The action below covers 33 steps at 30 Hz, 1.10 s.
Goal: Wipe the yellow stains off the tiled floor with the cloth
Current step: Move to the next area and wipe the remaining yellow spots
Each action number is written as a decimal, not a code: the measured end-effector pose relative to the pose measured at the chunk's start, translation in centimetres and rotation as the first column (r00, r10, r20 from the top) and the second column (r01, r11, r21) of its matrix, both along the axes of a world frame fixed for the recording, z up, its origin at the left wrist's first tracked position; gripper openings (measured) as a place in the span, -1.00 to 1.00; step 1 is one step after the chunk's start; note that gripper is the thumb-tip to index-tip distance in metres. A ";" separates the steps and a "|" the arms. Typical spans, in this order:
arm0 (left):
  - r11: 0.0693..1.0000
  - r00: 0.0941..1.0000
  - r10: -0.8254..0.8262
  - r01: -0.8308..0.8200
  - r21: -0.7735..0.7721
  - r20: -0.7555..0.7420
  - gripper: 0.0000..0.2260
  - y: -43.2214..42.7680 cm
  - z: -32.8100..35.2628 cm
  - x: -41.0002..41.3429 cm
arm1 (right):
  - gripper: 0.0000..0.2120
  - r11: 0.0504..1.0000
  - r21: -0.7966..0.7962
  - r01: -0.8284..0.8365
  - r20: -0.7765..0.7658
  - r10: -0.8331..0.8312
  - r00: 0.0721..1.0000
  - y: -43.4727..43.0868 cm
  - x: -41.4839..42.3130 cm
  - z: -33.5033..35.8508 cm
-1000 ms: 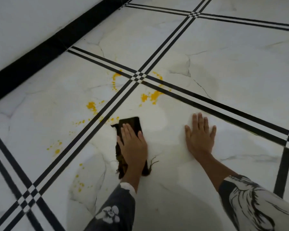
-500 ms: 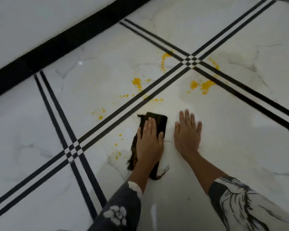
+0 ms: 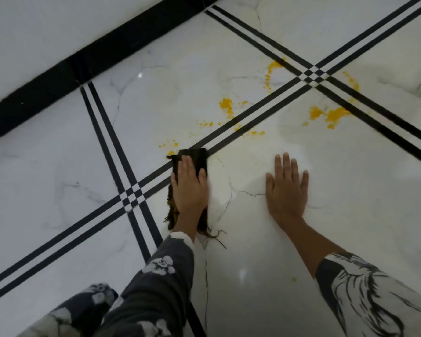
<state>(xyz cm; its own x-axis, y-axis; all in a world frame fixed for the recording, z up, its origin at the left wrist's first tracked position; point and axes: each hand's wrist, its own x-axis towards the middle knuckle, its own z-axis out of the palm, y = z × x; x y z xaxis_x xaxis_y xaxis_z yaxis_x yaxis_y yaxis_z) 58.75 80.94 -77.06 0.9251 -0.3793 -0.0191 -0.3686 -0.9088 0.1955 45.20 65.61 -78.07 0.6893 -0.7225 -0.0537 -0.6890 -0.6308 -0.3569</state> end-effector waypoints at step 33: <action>0.960 0.960 -0.278 0.279 -0.032 0.029 -0.44 -8.0 -0.8 -9.4 | -0.50 0.995 0.029 0.095 -0.152 -0.090 0.984 -3.3 -8.3 1.1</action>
<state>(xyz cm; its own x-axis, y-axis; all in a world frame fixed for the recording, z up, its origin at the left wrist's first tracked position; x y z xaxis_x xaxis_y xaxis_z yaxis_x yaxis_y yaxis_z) 49.33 72.94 -77.83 0.7825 -0.6223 0.0201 -0.6114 -0.7619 0.2138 36.93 62.33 -76.97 0.6015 -0.7786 -0.1790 -0.7915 -0.5503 -0.2660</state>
